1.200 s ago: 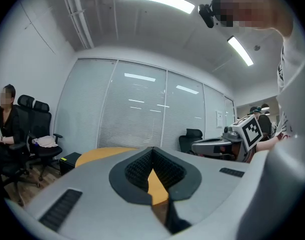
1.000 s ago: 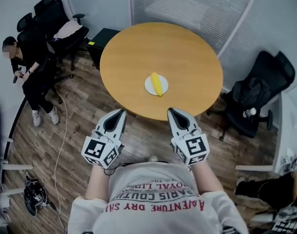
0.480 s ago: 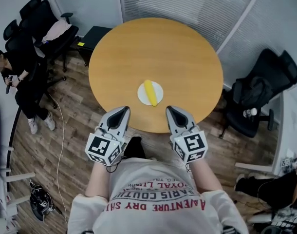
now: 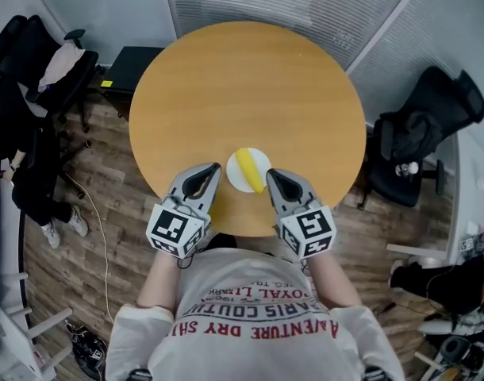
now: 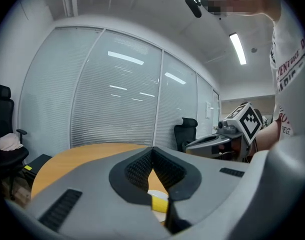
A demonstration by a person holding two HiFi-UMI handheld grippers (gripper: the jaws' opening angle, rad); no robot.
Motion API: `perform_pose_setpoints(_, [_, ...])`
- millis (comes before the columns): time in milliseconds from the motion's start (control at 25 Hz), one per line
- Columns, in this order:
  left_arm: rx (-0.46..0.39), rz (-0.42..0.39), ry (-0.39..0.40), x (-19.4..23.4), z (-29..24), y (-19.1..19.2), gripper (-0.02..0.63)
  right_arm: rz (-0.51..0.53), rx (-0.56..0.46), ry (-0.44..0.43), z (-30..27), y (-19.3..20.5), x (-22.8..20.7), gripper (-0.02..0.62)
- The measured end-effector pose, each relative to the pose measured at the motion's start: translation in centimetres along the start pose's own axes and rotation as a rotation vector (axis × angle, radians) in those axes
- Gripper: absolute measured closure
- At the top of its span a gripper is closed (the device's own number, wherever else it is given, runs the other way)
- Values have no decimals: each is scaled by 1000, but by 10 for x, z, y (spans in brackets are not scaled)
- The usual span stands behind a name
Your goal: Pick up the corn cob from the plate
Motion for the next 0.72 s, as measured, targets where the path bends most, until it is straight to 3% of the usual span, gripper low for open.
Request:
perform_pose_setpoints(400, [53, 47, 112, 51, -30, 40, 571, -41, 253, 44, -73, 73, -15, 563])
perform_pose_setpoints(440, [56, 55, 116, 55, -31, 44, 571, -49, 288, 41, -79, 83, -15, 542])
perform_pose_setpoints(480, [61, 60, 118, 58, -32, 48, 571, -59, 326, 37, -85, 93, -16, 462])
perform_pose_setpoints(520, [67, 61, 120, 60, -33, 53, 571, -67, 363, 33, -90, 104, -17, 422])
perform_pose_setpoints(720, [114, 95, 124, 69, -35, 80, 571, -76, 511, 47, -110, 151, -27, 344])
Point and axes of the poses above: the fingertips, and each gripper's own axes: z backward along the fingers, x to its left, y out of its underside, the point moved 3 cm from there along z, backward along the fingers, and after that the axes turned 4 degrees about -x, right-handed, at the moved point
